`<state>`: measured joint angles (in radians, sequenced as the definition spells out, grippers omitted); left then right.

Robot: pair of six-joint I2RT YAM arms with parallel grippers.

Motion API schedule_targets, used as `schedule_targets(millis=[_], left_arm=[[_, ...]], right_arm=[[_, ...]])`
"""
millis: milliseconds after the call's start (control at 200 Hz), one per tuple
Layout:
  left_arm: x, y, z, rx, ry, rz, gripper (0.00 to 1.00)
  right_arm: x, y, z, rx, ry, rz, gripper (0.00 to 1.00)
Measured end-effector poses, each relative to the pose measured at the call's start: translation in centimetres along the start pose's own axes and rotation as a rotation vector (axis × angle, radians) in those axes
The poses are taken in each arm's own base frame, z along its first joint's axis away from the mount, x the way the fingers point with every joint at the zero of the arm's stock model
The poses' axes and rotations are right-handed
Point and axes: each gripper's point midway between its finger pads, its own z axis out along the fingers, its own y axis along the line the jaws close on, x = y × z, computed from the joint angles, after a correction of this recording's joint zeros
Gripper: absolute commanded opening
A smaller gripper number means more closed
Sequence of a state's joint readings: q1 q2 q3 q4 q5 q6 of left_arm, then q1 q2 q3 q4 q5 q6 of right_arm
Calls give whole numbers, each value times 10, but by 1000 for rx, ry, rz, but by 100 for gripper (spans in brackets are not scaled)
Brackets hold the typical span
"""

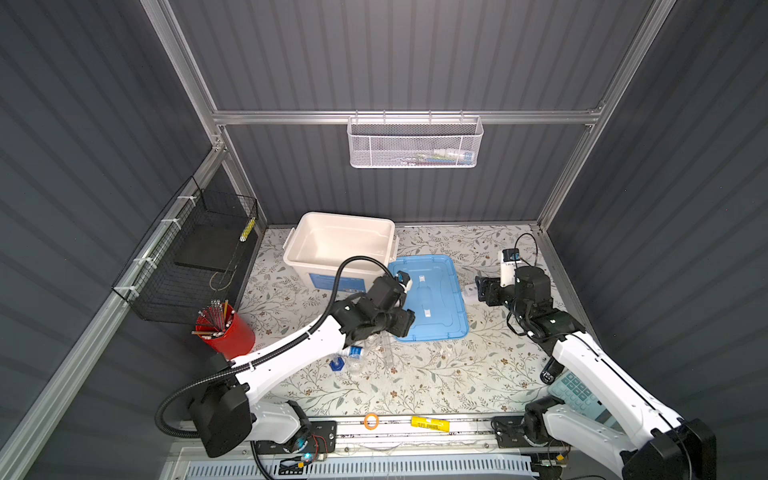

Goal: Organize the chemistry lab equipment
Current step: 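Move the left gripper over the blue-capped test tubes beside the blue lid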

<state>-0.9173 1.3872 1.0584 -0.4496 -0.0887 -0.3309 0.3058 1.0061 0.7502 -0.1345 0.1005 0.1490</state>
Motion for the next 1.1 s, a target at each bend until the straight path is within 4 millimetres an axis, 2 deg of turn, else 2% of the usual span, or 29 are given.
schedule_targets(millis=[75,210,375,735,936,1096], left_arm=[[11,-8,9,-10,28,-19,58],[34,-10,18,-56,67,-64,57],[49,-11,23,-100,88,-113,54],[91,21,47,-333,217,-262,53],[102,23,64,-376,257,-309,53],[102,25,67,-385,253,-341,53]], right_arm=[[-1,-1,-3,3,-6,1,80],[-2,-1,-5,4,-8,1,80],[1,-1,-3,5,2,4,80],[11,-1,6,6,40,9,79],[11,0,6,2,43,22,79],[11,0,6,2,43,23,79]])
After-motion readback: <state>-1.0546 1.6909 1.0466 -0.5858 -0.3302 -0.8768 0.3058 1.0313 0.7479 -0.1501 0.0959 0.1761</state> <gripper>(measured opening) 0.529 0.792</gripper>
